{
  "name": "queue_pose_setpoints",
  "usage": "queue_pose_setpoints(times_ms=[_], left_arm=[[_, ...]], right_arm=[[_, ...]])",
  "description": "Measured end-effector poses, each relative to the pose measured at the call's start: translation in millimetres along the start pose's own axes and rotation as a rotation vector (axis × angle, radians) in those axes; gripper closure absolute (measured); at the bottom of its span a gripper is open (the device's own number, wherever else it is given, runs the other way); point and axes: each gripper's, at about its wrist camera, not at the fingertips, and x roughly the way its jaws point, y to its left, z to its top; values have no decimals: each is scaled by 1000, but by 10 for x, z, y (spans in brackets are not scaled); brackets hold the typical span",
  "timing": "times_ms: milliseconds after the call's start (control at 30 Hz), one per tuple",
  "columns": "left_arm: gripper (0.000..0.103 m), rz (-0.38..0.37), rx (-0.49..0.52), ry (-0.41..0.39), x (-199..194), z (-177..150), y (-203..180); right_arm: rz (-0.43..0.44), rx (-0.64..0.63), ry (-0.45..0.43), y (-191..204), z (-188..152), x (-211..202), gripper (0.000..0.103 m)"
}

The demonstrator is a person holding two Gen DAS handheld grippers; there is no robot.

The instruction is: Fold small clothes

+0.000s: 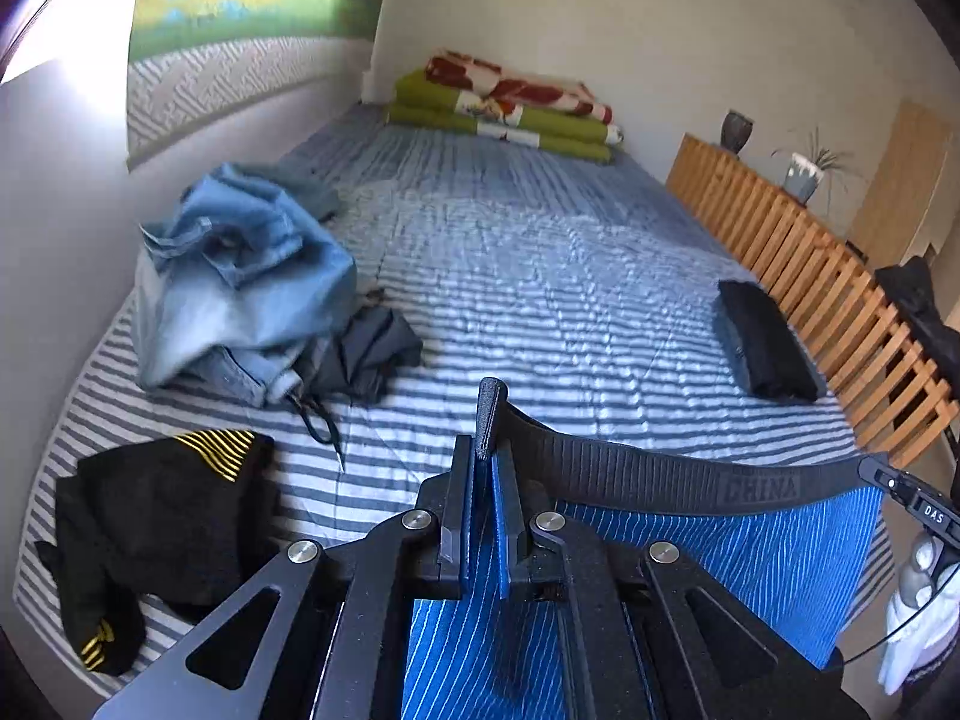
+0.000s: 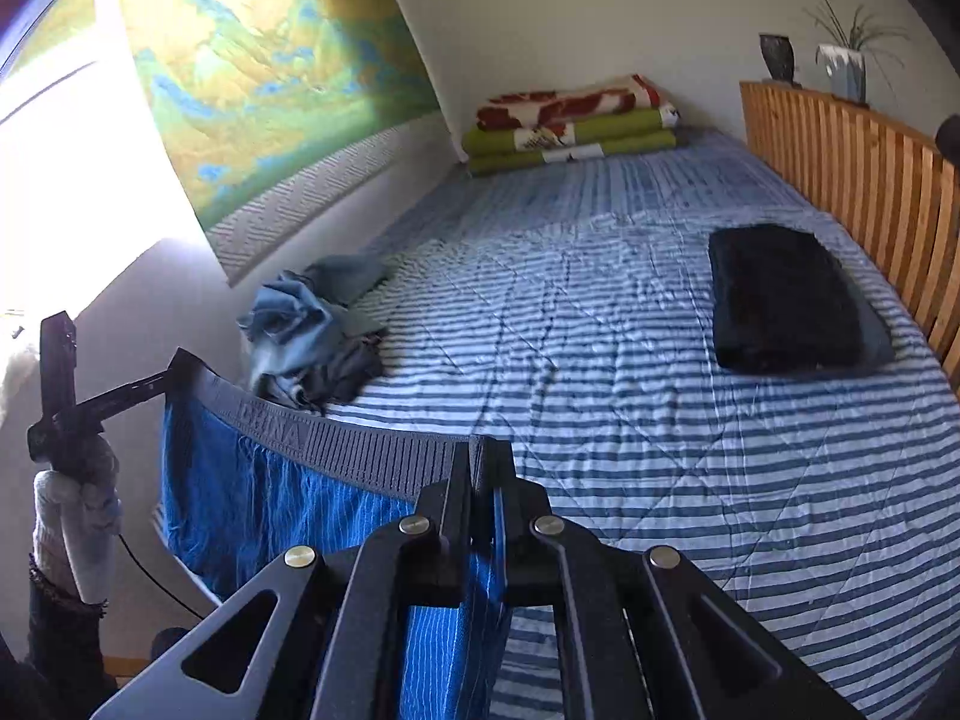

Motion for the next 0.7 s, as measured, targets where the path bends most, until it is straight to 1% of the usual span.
queue_pose_setpoints(times_ms=[33, 67, 100, 133, 167, 200, 267, 300, 333, 400, 433, 467, 500, 533, 567, 600, 633, 700], left_arm=[[94, 18, 8, 57, 341, -2, 27], [88, 53, -2, 113, 658, -16, 87], [87, 106, -23, 166, 928, -64, 149], [87, 131, -37, 185, 1078, -106, 209], [87, 131, -52, 182, 1144, -149, 254], [87, 123, -67, 179, 1177, -202, 293], [87, 111, -50, 187, 1173, -291, 325], [87, 110, -34, 190, 1116, -350, 322], [84, 108, -22, 192, 1070, -411, 329], [73, 88, -14, 194, 906, -547, 344], [63, 81, -16, 197, 824, -630, 354], [59, 75, -17, 200, 773, -734, 381], [58, 69, -19, 209, 677, -801, 392], [57, 68, -23, 225, 632, -897, 416], [57, 74, -28, 242, 627, -1003, 445], [57, 81, -31, 259, 625, -1097, 468], [57, 90, -34, 275, 640, -1182, 493], [57, 88, -61, 301, 654, -1323, 552]], right_arm=[[-15, -4, 24, -83, -16, 244, 98], [-24, -20, 64, -156, -37, 510, 97], [-70, -26, 129, -239, -69, 809, 97], [-118, -11, 176, -303, -106, 1008, 93], [-147, 13, 210, -379, -138, 1145, 89], [-145, 37, 230, -453, -177, 1220, 89], [-148, 57, 222, -534, -258, 1197, 88], [-151, 48, 219, -542, -293, 1146, 87], [-154, 38, 221, -538, -332, 1086, 85], [-157, 21, 223, -520, -419, 904, 85], [-160, 12, 220, -506, -466, 820, 85], [-159, 5, 218, -471, -525, 728, 84], [-148, 4, 219, -440, -595, 620, 82], [-130, 11, 226, -422, -671, 540, 77], [-108, 19, 242, -403, -762, 484, 69], [-93, 27, 261, -375, -847, 455, 66], [-84, 38, 278, -355, -938, 429, 64], [-70, 57, 316, -304, -1122, 422, 64]])
